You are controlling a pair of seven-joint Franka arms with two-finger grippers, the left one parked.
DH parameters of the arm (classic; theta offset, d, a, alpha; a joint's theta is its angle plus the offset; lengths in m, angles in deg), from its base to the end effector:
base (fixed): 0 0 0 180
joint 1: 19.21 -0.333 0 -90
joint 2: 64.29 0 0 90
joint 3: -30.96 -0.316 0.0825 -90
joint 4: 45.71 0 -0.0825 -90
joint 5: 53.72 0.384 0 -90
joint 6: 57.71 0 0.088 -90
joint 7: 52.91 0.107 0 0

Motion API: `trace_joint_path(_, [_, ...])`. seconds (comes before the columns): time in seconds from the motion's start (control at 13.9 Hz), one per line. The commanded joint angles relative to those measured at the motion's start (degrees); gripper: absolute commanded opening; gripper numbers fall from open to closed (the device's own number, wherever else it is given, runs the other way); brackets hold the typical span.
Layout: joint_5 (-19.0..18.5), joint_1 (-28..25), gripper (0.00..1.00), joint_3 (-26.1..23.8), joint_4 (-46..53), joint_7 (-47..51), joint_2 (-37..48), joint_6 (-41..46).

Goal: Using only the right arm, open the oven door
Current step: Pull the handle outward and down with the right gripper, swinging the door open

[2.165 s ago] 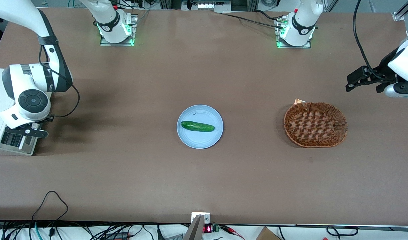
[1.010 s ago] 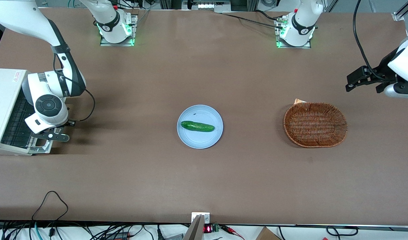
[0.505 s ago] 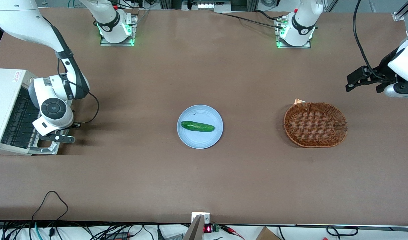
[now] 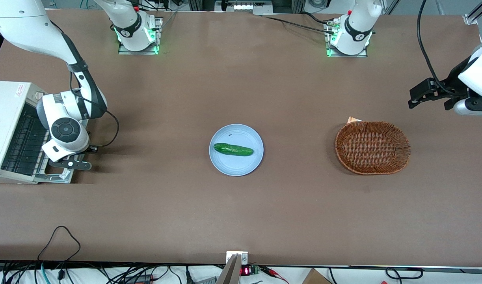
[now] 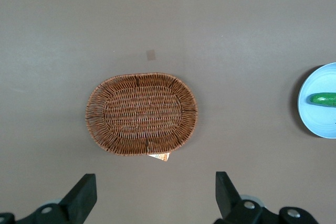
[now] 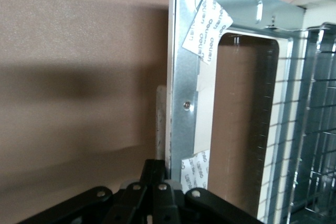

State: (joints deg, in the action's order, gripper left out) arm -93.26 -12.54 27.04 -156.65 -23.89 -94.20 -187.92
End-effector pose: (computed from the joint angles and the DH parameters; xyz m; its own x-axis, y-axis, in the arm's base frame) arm 0.6051 -0.0460 0.2024 0.9964 -0.0701 -0.0475 -0.0408 -0.8889 0.4562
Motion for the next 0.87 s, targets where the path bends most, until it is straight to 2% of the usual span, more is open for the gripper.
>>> trace_joint_path(0.0, [-2.2,1.94,0.0,2.25,0.63,-0.62,-1.12,0.49])
trace_joint_path(0.79, [0.43,1.94,0.0,2.17,0.63,-0.71,-2.7,-1.71])
